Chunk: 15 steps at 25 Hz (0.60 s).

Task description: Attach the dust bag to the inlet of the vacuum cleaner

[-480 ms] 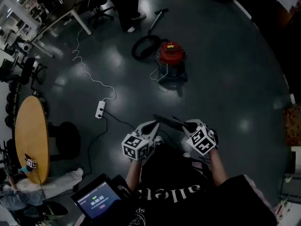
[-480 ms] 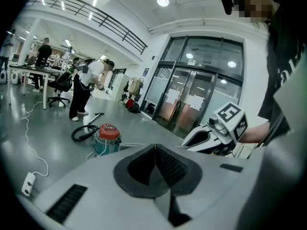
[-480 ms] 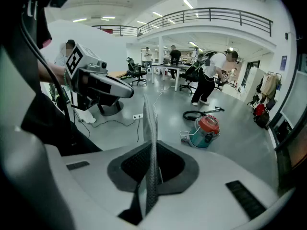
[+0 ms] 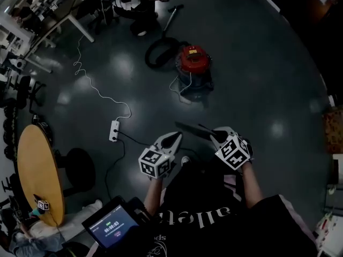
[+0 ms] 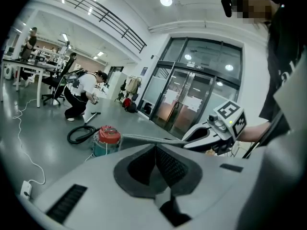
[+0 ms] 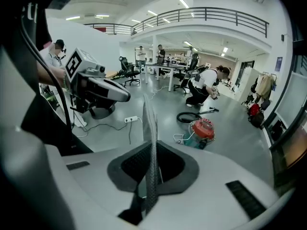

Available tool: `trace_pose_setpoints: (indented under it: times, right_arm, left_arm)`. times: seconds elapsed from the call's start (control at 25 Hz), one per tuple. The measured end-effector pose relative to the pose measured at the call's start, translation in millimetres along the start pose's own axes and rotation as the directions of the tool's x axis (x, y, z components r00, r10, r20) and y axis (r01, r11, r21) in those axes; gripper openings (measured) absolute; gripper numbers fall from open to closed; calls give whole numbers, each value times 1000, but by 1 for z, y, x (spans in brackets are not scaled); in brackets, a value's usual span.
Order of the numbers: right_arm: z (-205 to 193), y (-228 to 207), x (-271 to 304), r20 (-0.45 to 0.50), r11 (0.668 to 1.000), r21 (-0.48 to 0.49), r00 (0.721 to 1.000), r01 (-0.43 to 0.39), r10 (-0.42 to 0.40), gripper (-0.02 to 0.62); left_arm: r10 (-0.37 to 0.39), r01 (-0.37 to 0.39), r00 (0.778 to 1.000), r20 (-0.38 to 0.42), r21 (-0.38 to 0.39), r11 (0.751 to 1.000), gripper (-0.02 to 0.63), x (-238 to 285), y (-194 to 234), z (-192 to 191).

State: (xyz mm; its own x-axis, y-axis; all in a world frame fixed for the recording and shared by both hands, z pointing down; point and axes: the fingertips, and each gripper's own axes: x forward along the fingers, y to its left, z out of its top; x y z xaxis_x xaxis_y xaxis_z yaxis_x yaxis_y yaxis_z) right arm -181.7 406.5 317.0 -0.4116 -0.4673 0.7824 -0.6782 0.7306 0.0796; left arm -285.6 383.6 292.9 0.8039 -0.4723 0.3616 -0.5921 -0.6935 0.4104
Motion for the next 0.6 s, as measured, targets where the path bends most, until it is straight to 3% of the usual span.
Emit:
trace_pose_setpoints:
  times: [0.28, 0.6]
  right_arm:
    - [-13, -72, 27, -27, 1000, -9, 999, -18, 18, 43]
    - [-30, -183, 50, -52, 982, -108, 988, -153, 148, 43]
  left_arm:
    - [43, -44, 999, -18, -33, 999, 6, 55, 34, 18]
    - [183, -181, 983, 15, -69, 981, 6, 158, 54, 79]
